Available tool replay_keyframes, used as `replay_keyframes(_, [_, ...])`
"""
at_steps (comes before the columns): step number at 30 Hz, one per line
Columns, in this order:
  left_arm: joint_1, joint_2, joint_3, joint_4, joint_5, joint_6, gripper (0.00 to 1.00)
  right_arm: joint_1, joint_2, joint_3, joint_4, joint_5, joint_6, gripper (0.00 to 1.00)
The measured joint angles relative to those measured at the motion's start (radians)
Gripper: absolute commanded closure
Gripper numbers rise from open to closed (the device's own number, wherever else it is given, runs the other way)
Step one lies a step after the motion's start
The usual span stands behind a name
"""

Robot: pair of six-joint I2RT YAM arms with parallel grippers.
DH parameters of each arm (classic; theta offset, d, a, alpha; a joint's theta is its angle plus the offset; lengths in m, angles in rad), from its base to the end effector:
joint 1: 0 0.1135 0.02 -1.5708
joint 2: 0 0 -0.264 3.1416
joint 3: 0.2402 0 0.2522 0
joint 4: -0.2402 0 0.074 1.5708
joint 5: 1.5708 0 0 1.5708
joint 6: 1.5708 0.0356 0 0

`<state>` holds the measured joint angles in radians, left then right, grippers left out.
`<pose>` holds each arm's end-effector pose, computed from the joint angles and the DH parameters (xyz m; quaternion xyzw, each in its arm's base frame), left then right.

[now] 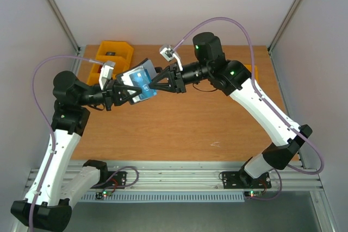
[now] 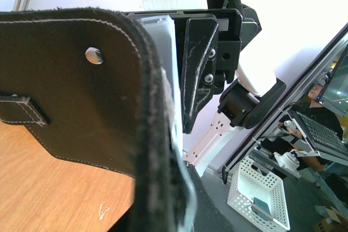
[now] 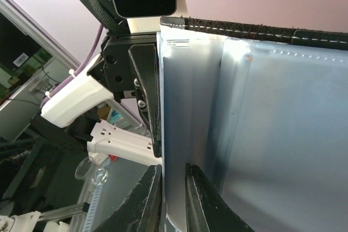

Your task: Take the credit cards out of the card holder

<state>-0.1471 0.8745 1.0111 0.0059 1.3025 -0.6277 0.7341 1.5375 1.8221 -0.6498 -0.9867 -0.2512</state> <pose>0.1609 -0.0585 0.4207 0.3209 0.6150 -0.5947 0.4065 0.2154 0.2344 0.4703 -0.5797 0.5123 0.4982 0.3916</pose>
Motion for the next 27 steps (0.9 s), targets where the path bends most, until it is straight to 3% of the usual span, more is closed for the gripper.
replay_keyframes(2, [0.000,0.000,0.000,-0.005,-0.002,0.004,1.00,0.001,0.006,0.000,0.000,-0.002,0.001,0.98])
replay_keyframes(7, [0.000,0.000,0.000,-0.016,-0.008,0.008,0.99,0.001,0.010,0.000,0.008,-0.019,0.006,0.99])
replay_keyframes(9, [0.000,0.000,0.000,-0.016,-0.009,0.008,0.86,0.000,0.010,0.000,0.008,-0.024,0.005,0.99])
replay_keyframes(11, [0.000,0.000,0.000,-0.016,-0.010,0.008,0.80,0.000,0.010,0.000,0.009,-0.025,0.002,0.99])
replay_keyframes(17, [0.000,-0.001,-0.008,-0.014,-0.010,0.015,0.86,-0.016,0.005,0.000,-0.015,-0.027,-0.024,0.99])
replay_keyframes(20, [0.000,-0.001,-0.010,-0.011,-0.012,0.009,1.00,-0.024,-0.002,0.000,-0.033,-0.030,-0.036,0.98])
replay_keyframes(23, [0.000,-0.001,-0.012,-0.001,-0.016,0.008,1.00,-0.027,-0.005,0.000,-0.042,-0.034,-0.044,0.85])
replay_keyframes(27, [0.000,-0.001,-0.014,0.022,-0.016,-0.017,1.00,-0.032,-0.009,0.000,-0.047,-0.032,-0.051,0.81])
